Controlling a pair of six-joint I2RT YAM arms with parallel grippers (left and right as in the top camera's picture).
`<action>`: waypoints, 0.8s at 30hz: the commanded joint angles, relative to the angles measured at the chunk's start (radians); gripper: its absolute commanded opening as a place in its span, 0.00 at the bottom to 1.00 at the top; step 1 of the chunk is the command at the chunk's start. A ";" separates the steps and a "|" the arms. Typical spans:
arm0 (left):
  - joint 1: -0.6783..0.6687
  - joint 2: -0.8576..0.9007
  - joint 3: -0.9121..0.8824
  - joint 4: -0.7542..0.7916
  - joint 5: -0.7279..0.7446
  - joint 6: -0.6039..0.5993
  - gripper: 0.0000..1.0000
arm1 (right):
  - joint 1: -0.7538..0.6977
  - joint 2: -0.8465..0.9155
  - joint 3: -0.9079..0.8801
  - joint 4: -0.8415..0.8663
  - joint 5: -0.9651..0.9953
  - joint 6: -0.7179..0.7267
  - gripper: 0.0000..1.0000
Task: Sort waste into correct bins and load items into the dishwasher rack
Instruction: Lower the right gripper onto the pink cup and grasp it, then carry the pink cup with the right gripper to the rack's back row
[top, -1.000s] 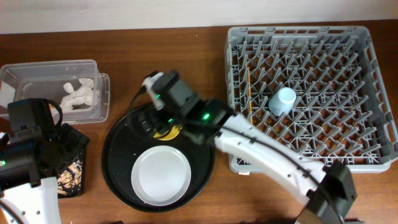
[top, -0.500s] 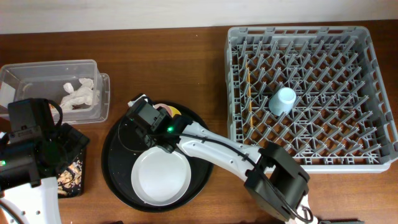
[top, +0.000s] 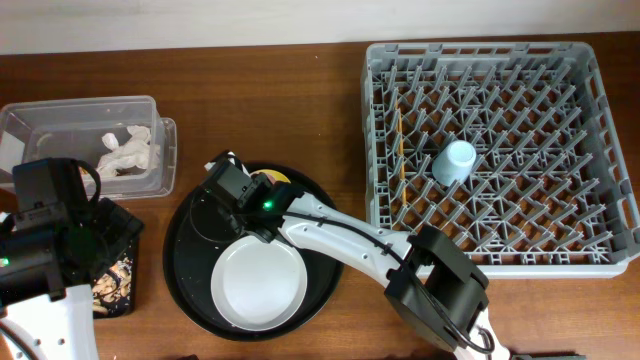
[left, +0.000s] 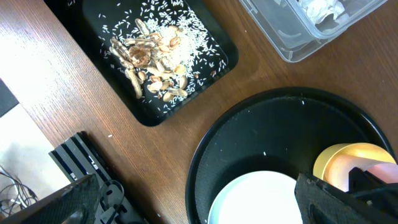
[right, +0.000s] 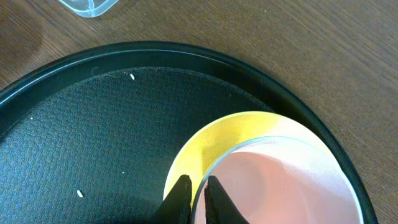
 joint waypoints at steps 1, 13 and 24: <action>0.006 -0.010 0.011 -0.001 -0.014 0.005 0.99 | 0.007 0.011 0.026 -0.007 0.024 0.006 0.04; 0.006 -0.010 0.011 -0.001 -0.014 0.005 0.99 | -0.289 -0.518 0.076 -0.301 -0.142 0.015 0.04; 0.006 -0.010 0.011 -0.001 -0.014 0.005 0.99 | -1.200 -0.046 0.072 0.068 -1.535 0.192 0.04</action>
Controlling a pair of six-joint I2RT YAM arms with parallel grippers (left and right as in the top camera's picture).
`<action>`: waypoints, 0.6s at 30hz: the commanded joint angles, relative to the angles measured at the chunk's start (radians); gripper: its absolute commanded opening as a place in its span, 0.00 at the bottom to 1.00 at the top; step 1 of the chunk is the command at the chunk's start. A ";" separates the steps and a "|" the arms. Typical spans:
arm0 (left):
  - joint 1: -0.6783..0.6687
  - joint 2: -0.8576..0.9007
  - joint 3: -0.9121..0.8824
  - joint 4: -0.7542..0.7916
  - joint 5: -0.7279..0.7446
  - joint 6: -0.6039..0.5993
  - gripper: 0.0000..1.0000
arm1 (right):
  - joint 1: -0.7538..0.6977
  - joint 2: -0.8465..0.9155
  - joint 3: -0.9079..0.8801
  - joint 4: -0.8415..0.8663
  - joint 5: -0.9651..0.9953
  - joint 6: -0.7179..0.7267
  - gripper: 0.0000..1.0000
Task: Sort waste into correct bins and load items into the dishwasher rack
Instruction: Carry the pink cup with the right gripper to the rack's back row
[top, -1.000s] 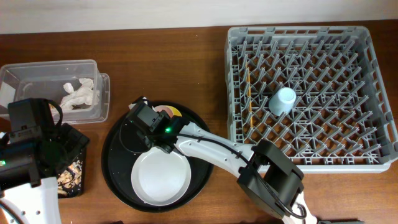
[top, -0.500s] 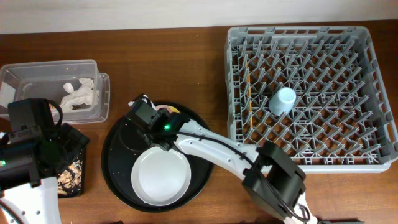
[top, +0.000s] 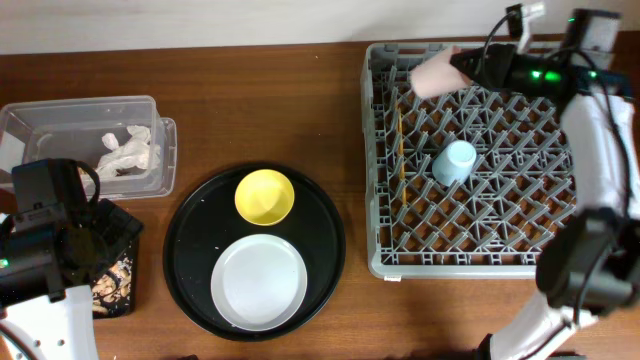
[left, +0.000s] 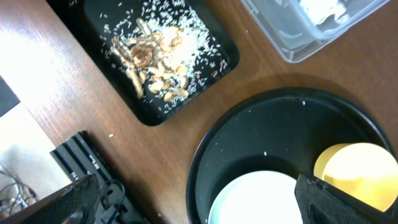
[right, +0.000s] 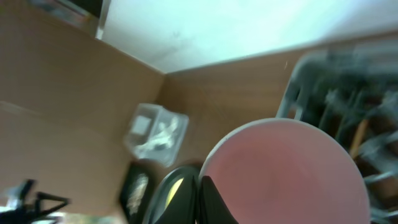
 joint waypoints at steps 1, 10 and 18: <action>0.003 -0.008 0.011 0.002 -0.014 0.005 0.99 | 0.003 0.169 0.007 0.169 -0.150 0.259 0.04; 0.003 -0.008 0.011 0.002 -0.014 0.005 0.99 | -0.035 0.227 0.006 -0.051 0.183 0.335 0.04; 0.003 -0.008 0.011 0.002 -0.014 0.005 0.99 | -0.187 0.176 0.006 -0.074 0.179 0.294 0.04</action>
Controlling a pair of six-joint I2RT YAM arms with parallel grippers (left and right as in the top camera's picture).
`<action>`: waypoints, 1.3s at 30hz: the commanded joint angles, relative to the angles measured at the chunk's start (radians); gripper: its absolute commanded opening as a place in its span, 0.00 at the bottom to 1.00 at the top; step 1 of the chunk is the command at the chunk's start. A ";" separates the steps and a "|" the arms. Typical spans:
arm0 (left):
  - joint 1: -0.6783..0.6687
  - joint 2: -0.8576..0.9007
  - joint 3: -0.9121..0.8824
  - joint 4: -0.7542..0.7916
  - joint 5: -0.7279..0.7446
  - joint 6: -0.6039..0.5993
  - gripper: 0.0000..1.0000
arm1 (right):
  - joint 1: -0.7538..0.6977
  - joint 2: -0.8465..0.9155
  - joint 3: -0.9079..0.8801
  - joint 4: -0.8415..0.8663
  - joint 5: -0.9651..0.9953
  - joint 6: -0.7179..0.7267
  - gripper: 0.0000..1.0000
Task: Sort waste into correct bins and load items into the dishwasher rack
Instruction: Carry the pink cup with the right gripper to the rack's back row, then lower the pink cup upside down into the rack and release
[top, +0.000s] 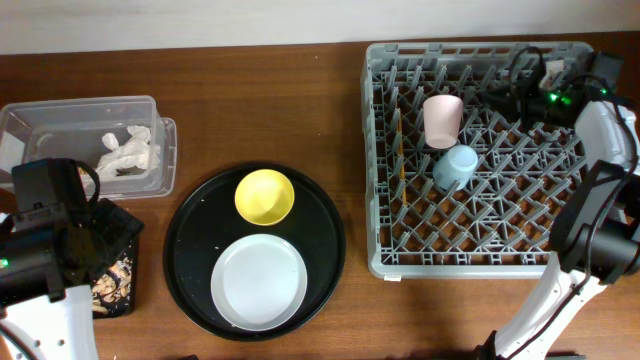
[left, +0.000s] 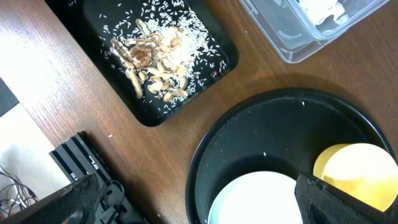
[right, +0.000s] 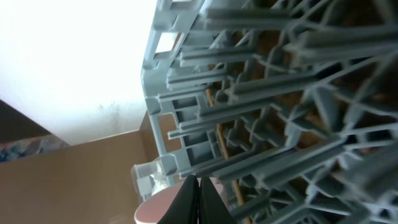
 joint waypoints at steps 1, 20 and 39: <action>0.003 -0.008 0.011 0.000 -0.014 0.005 0.99 | -0.018 -0.089 -0.001 -0.002 0.015 -0.040 0.04; 0.003 -0.008 0.011 0.000 -0.014 0.005 0.99 | 0.559 -0.390 -0.044 -0.597 1.133 -0.083 0.42; 0.003 -0.008 0.011 0.000 -0.014 0.005 0.99 | 0.530 -0.209 -0.044 -0.239 1.271 -0.149 0.92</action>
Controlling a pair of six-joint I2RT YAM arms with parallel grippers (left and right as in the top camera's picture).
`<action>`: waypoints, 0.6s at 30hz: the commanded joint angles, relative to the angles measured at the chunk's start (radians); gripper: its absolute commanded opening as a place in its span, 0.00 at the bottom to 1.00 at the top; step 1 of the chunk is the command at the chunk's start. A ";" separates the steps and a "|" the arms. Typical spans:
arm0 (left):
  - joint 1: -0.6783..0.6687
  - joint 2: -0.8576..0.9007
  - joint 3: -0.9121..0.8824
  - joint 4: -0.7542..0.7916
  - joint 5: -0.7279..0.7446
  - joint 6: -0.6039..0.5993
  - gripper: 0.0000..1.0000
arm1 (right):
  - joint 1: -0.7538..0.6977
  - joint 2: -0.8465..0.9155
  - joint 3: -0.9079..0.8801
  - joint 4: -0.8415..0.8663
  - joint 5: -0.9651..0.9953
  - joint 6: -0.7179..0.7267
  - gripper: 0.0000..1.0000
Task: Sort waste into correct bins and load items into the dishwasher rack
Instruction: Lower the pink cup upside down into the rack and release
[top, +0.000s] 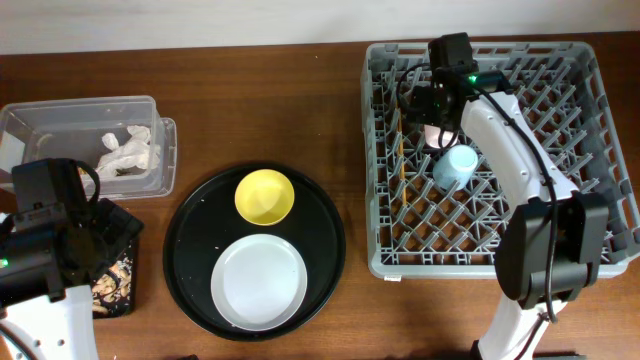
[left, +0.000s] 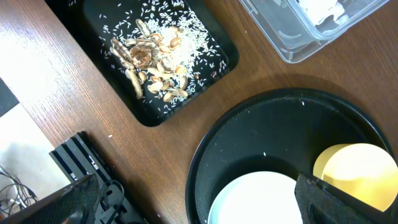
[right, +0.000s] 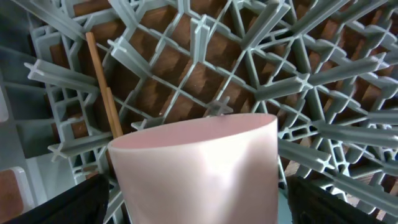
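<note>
The pink cup (right: 196, 162) rests in the grey dishwasher rack (top: 590, 150), just behind the pale blue cup (top: 455, 165). My right gripper (right: 205, 205) is open, with one dark finger on each side of the pink cup; in the overhead view the arm covers most of that cup. A yellow bowl (top: 265, 195) and a white plate (top: 258, 283) lie in the round black tray (top: 185, 250). At the lower left my left gripper (left: 199, 202) hangs open above the tray's edge, holding nothing.
A clear bin (top: 60, 120) holding crumpled tissue stands at the far left. In front of it is a black bin (left: 168, 62) with rice and food scraps. Wooden sticks (right: 99, 81) stand in the rack's left column.
My right gripper was shut near the rack's far right side, away from the pink cup. Now it is open over the cup, fingers on either side. The left arm has not moved.
My right gripper was shut on the pink cup's rim while it sat in the yellow bowl on the tray. Then it held the cup over the rack's back left. Then the cup lay in the rack by the blue cup. Now the open gripper flanks it.
</note>
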 joint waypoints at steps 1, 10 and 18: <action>0.003 -0.008 0.011 0.000 -0.014 0.005 0.99 | -0.031 0.010 0.001 0.004 0.028 -0.006 0.92; 0.003 -0.008 0.011 0.000 -0.014 0.005 0.99 | -0.045 0.028 0.001 -0.003 -0.111 -0.039 0.84; 0.003 -0.008 0.011 0.000 -0.014 0.005 0.99 | -0.188 0.022 0.234 -0.174 -0.473 0.025 0.69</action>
